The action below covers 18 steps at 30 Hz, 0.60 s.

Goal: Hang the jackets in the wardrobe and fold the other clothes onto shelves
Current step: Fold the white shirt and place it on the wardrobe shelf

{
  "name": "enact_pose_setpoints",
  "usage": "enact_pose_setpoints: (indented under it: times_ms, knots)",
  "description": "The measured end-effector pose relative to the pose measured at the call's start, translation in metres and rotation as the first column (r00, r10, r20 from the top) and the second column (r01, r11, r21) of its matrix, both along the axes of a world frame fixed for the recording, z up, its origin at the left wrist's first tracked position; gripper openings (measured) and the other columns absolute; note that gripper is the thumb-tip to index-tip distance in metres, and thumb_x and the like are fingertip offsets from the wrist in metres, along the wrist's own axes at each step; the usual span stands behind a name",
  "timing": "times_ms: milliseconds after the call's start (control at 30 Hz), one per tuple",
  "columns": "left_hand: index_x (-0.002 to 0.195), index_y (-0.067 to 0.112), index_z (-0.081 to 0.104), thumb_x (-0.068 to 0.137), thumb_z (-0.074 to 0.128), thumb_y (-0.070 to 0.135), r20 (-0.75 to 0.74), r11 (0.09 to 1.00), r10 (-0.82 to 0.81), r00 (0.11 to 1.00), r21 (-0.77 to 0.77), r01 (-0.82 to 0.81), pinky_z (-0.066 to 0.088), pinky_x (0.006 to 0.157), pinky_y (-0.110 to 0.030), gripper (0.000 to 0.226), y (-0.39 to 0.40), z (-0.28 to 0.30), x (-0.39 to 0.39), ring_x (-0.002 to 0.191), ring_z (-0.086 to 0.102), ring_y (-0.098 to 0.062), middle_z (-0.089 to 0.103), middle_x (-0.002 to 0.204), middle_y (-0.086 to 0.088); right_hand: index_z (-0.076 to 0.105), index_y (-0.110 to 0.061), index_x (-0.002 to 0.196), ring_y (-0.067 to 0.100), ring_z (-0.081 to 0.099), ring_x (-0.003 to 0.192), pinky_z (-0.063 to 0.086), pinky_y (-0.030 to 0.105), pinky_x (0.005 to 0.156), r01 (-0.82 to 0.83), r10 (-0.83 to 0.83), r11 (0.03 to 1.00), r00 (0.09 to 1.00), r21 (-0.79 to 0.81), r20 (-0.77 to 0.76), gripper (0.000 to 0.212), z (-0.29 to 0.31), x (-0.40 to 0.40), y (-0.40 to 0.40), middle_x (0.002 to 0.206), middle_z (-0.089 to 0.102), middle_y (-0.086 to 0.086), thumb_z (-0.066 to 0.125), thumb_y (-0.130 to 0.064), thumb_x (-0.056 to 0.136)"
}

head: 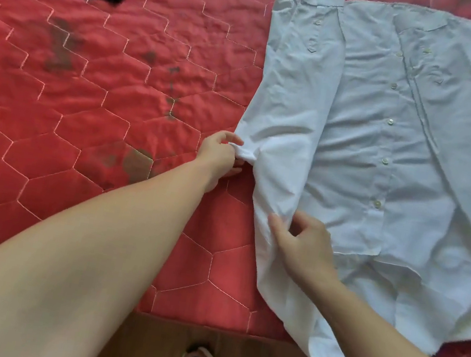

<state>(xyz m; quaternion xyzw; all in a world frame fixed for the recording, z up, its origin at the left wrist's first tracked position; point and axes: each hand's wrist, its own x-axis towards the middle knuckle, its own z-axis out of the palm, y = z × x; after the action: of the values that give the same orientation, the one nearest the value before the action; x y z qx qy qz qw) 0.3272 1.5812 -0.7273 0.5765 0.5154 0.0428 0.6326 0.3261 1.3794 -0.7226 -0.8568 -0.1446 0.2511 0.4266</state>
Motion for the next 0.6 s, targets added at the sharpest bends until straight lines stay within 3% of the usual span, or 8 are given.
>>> enact_pose_setpoints:
  times_ms: [100,200,333,433,500,567,600]
  knots:
    - [0.079,0.019,0.051,0.086,0.028,-0.010,0.006,0.998,0.056,0.998,-0.012,-0.055,0.048,0.058,-0.028,0.038,0.011,0.002,0.004,0.063,0.053,-0.014,0.057,0.079,-0.004,0.044,-0.007,0.057,0.016,0.040,0.049,0.029,0.024,0.048,-0.086,0.083,0.996,0.983,0.010,0.166,0.045,0.005,-0.015,-0.019,0.048,0.042,0.003,0.061,-0.028,0.092]
    - [0.080,0.021,0.054,0.090,0.026,-0.004,-0.028,0.998,0.060,0.998,-0.030,-0.061,0.045,0.055,-0.025,0.039,0.015,0.002,0.009,0.066,0.051,-0.012,0.055,0.080,0.000,0.039,-0.011,0.055,0.013,0.038,0.049,0.028,0.023,0.048,-0.136,0.137,0.991,0.978,-0.016,0.160,0.046,0.003,-0.022,-0.024,0.047,0.036,-0.004,0.058,-0.025,0.094]
    - [0.095,0.024,0.066,0.089,0.056,0.019,-0.052,0.993,-0.118,0.992,-0.026,0.117,0.045,0.067,-0.027,0.013,0.025,-0.002,0.003,0.073,0.056,-0.012,0.063,0.083,0.004,0.046,-0.008,0.059,0.009,0.037,0.046,0.027,0.023,0.048,-0.193,0.204,0.975,0.975,-0.107,0.094,0.043,-0.006,-0.025,-0.019,0.049,0.040,-0.005,0.053,-0.031,0.094]
    - [0.096,0.021,0.065,0.087,0.058,0.015,-0.102,0.958,-0.155,0.983,0.228,0.174,0.047,0.068,-0.025,0.013,0.040,-0.011,-0.007,0.085,0.059,-0.017,0.065,0.096,0.000,0.052,-0.004,0.063,0.014,0.045,0.052,0.031,0.027,0.051,-0.239,0.245,0.950,0.970,-0.199,0.005,0.047,-0.011,-0.023,-0.020,0.054,0.049,0.001,0.052,-0.038,0.095]
    - [0.108,0.023,0.063,0.090,0.054,0.016,-0.256,0.895,-0.164,0.953,0.367,0.253,0.046,0.075,-0.025,0.022,0.038,-0.013,-0.014,0.099,0.058,-0.019,0.060,0.108,-0.001,0.047,-0.012,0.056,0.015,0.045,0.051,0.030,0.029,0.049,-0.268,0.272,0.924,0.962,-0.273,-0.024,0.049,-0.009,-0.022,-0.017,0.051,0.047,-0.002,0.053,-0.043,0.093]
    - [0.122,0.029,0.056,0.088,0.051,0.014,-0.394,0.769,-0.155,0.906,0.528,0.361,0.039,0.093,-0.033,0.037,0.025,-0.009,-0.024,0.116,0.048,-0.024,0.050,0.125,-0.002,0.042,-0.017,0.053,0.011,0.044,0.049,0.029,0.028,0.048,-0.253,0.271,0.903,0.963,-0.347,0.004,0.051,-0.004,-0.022,-0.015,0.048,0.044,-0.004,0.057,-0.051,0.089]
    - [0.126,0.030,0.053,0.086,0.051,0.014,-0.393,0.678,-0.173,0.903,0.618,0.398,0.034,0.098,-0.037,0.043,0.011,-0.004,-0.029,0.120,0.042,-0.025,0.046,0.129,-0.001,0.044,-0.018,0.056,0.011,0.047,0.053,0.031,0.028,0.050,-0.210,0.250,0.905,0.966,-0.369,0.064,0.050,-0.002,-0.020,-0.016,0.052,0.047,-0.005,0.057,-0.055,0.087]
